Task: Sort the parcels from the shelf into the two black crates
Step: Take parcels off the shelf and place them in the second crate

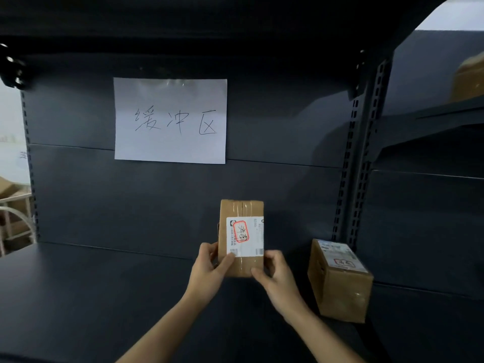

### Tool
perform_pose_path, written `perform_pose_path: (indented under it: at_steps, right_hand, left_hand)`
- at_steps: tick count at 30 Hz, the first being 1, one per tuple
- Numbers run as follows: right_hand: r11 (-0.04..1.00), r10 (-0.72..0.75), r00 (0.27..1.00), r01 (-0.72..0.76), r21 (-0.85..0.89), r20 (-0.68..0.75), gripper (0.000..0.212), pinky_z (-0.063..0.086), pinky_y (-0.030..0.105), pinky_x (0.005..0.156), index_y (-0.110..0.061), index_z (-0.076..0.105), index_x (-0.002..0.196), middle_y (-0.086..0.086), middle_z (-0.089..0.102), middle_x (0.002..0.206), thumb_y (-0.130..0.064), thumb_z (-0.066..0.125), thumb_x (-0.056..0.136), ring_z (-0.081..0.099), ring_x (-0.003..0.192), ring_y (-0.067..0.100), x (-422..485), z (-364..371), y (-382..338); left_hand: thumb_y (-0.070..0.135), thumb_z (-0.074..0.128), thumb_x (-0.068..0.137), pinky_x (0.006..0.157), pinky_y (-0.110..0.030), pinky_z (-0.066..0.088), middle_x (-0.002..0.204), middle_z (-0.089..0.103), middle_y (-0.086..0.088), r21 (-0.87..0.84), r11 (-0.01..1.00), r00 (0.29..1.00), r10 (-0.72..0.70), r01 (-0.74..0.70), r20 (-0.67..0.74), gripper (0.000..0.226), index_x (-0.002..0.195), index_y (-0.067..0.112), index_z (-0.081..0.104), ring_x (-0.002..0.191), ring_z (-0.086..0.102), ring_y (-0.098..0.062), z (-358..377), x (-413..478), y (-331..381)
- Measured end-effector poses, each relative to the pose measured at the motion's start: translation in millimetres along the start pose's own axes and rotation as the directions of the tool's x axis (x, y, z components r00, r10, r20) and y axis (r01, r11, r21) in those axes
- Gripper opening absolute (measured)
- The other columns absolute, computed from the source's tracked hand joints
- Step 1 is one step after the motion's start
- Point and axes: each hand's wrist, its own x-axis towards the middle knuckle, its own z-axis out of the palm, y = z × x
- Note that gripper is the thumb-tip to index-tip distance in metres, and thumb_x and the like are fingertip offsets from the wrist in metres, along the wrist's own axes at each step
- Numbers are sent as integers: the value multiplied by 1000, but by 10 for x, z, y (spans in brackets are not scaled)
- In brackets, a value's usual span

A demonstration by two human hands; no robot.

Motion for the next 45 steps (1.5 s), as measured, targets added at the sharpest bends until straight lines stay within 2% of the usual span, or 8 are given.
perform_pose_path:
  at_steps: [7,12,19,23,28,31,37,45]
  right_hand:
    - [992,74,995,-66,-107,73,30,46,13,80,-20,49,114,-9,59,112,-12,61,88,56,110,6,-1,228,131]
    - [981,84,992,-66,-181,96,39,40,19,97,-24,45,129,-5,55,130,-19,56,92,49,118,4,-38,139,81]
    - [869,-216,959,103,-485,-184,41,36,17,101,-17,47,133,-3,50,134,-22,54,92,45,124,6,-96,-474,4]
    - [692,-333,854,-66,-718,-400,49,29,31,110,-12,44,136,5,39,143,-30,54,91,33,135,20,-118,-922,62]
    - [497,90,864,-470,-730,-495,101,23,47,111,-16,10,148,17,11,154,-73,49,75,13,142,32,-20,-1184,178]
    - [465,236,834,-548,-695,-500,102,35,45,101,-17,20,144,17,31,144,-75,53,68,32,131,34,49,-1241,184]
    - [562,184,889,-446,-697,-420,81,44,35,83,-18,33,135,12,44,124,-58,60,70,41,114,29,34,-1198,105]
    - [721,-161,885,-197,-664,-437,97,36,36,105,-8,22,143,12,30,137,-46,71,69,26,125,25,-154,-639,322]
  left_hand:
    - [23,70,81,80,-31,55,113,57,2,114,987,993,-106,111,-52,49,119,16,40,104,60,-17,-124,1,-193]
    - [21,70,81,79,-28,50,114,56,0,182,972,988,-143,151,-55,56,126,14,38,102,57,-17,-73,74,-279]
    - [21,69,82,82,-30,47,123,57,-9,252,938,971,-236,238,-36,57,129,8,38,100,55,-18,99,138,-476]
    - [22,69,82,93,-37,46,127,55,-9,256,935,969,-248,244,-19,60,131,9,37,116,53,-25,169,144,-519]
    - [19,69,82,94,-39,45,128,55,-10,263,929,964,-265,258,-11,61,132,8,36,117,53,-27,202,148,-537]
    - [20,69,82,93,-39,46,127,55,-10,266,928,962,-271,263,-4,60,131,9,36,115,54,-27,198,156,-543]
    - [19,69,82,93,-38,44,129,53,-9,277,928,965,-263,251,7,61,133,9,35,117,52,-26,195,152,-534]
    - [20,69,82,91,-34,45,129,53,-8,289,928,967,-253,236,20,62,133,10,35,115,52,-23,159,144,-500]
